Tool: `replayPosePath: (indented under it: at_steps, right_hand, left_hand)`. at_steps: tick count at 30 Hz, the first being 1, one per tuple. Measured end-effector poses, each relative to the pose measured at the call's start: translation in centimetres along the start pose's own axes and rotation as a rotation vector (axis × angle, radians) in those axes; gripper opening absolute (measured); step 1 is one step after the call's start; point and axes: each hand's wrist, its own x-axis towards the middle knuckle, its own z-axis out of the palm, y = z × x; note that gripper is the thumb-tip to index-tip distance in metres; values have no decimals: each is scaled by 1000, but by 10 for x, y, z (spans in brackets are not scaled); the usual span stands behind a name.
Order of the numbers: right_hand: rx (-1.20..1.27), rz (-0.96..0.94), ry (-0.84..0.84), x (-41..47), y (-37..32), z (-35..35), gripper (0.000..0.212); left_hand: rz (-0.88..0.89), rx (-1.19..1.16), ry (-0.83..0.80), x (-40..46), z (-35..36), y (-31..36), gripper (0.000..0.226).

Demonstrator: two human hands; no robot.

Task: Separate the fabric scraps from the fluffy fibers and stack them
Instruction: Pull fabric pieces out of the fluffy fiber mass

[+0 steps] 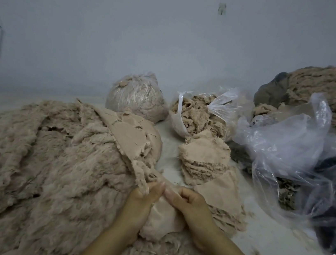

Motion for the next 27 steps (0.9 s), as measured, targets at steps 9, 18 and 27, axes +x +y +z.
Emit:
replayPosePath:
  at_steps: [9,18,27]
  right_hand:
    - [121,-127,351,9,-4,-11,26]
    - [219,-250,242,5,-9,5,24]
    - [166,-299,471,12,-1,-15,24]
  left_hand:
    - [-196,-240,102,8,-11,-4,55]
    - [-232,-284,-151,4,6,-11,63]
    - [-141,-384,170,12,1,-14,17]
